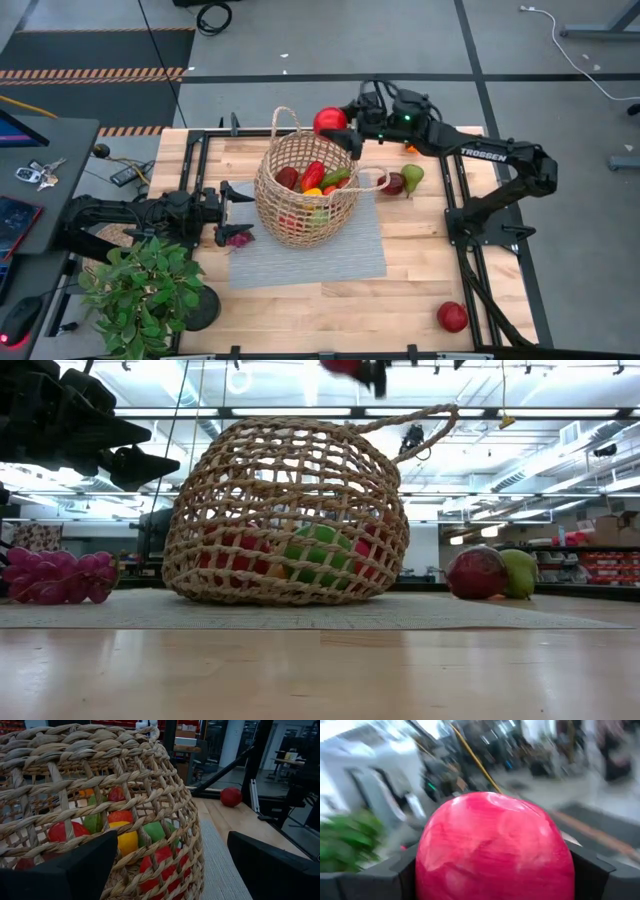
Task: Build produce basket
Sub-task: Put the red apple into the brown basket
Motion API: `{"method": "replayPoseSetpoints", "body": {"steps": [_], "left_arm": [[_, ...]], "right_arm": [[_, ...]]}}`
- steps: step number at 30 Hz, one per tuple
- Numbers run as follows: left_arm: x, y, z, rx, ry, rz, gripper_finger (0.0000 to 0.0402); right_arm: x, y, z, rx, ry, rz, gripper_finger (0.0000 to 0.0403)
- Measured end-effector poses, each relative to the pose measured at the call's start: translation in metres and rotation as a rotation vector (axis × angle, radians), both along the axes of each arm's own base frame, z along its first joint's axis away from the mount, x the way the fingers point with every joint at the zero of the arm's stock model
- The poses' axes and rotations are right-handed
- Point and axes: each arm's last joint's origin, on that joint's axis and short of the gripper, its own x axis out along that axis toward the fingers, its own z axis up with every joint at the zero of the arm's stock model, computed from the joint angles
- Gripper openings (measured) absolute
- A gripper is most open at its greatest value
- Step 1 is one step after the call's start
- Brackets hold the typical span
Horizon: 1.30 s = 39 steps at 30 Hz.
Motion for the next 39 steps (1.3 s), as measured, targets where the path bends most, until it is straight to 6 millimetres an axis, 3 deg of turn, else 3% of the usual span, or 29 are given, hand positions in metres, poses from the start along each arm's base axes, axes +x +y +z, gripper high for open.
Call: {"method": "replayPoseSetpoints", "body": {"steps": [4,8,15,26,39], "left_arm": [[0.000,0.000,0.000,0.000,-0.001,0.000,0.0386],[0.000,0.000,0.000,0.000,0.000,0.000,0.0386],[0.000,0.000,0.000,0.000,0.000,0.000,0.0386],[0.000,0.000,0.000,0.000,0.000,0.000,0.0386],[0.000,0.000,0.000,0.000,0.000,-0.001,0.0386]], "right_arm": [[0.002,0.015,0.015,-0.043,-0.146,0.039,0.0339],[0.004,0.022,0.015,-0.035,-0.150,0.029,0.0339],[0.009,0.031,0.003,0.027,-0.033,0.025,0.0339],[0.010,0.035,0.000,0.071,-0.006,0.037,0.0339],[0.009,0.029,-0.020,0.054,0.196,-0.050,0.0339]]}}
